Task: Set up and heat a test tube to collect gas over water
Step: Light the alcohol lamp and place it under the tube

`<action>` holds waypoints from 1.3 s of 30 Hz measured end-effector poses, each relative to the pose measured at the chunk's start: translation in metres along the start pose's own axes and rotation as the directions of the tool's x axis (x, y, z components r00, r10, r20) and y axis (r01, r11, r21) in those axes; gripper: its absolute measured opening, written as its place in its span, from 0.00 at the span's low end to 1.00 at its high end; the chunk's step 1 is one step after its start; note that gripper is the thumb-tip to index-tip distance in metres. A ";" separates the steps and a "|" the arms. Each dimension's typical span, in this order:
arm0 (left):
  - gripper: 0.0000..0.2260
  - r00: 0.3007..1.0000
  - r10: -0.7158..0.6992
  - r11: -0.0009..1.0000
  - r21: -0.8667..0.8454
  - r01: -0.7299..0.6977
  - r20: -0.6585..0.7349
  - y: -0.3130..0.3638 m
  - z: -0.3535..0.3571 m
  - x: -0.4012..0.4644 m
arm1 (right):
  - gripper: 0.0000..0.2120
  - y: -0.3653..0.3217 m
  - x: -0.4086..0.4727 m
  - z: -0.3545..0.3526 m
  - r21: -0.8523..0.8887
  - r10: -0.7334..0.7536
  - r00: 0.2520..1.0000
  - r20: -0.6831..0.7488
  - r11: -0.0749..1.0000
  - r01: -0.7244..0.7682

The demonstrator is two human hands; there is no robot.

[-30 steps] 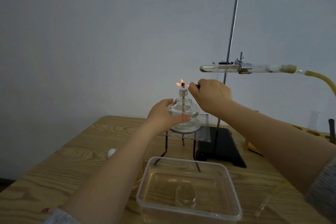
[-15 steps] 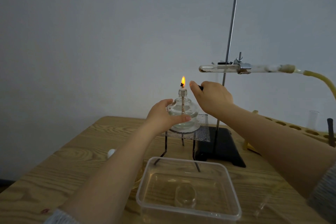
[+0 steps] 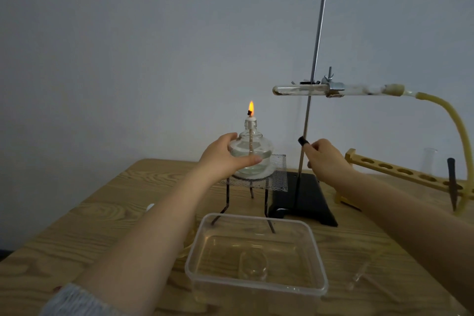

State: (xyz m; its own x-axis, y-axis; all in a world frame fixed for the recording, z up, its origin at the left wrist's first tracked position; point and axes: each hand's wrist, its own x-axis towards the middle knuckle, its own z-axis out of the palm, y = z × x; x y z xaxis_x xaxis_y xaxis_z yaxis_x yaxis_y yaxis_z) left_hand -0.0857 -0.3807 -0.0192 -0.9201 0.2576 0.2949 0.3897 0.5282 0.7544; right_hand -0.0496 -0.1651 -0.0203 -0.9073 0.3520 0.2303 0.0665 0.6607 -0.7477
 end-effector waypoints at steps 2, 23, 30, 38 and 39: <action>0.43 1.000 -0.006 1.000 0.023 0.005 0.012 0.002 -0.001 -0.002 | 0.10 0.011 -0.003 -0.005 -0.077 0.064 0.996 0.066 0.995 -0.059; 0.32 0.954 -0.299 0.948 0.127 0.293 0.032 -0.008 -0.020 -0.002 | 0.07 0.091 -0.033 0.025 -0.694 0.200 0.878 0.434 0.696 0.184; 0.03 0.894 -0.441 0.867 -0.222 0.447 0.079 -0.012 -0.015 0.000 | 0.11 0.094 -0.034 0.027 -0.697 0.182 0.886 0.427 0.691 0.194; 0.11 0.837 -0.520 0.690 -0.492 0.531 0.173 -0.016 -0.015 0.000 | 0.12 0.064 -0.025 0.018 -0.513 0.101 0.946 0.309 0.855 0.076; 0.16 0.830 -0.518 0.674 -0.499 0.545 0.207 -0.017 -0.016 0.002 | 0.14 0.055 -0.023 0.018 -0.373 0.106 0.959 0.263 0.928 0.000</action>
State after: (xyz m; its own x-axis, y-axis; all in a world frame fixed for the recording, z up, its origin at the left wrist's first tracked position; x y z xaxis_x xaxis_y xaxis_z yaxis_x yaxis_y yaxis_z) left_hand -0.0947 -0.4020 -0.0218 -0.9576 0.1071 -0.2675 -0.2583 0.0922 0.9617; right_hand -0.0326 -0.1485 -0.0781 -0.9723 0.2328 -0.0225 0.2167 0.8602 -0.4616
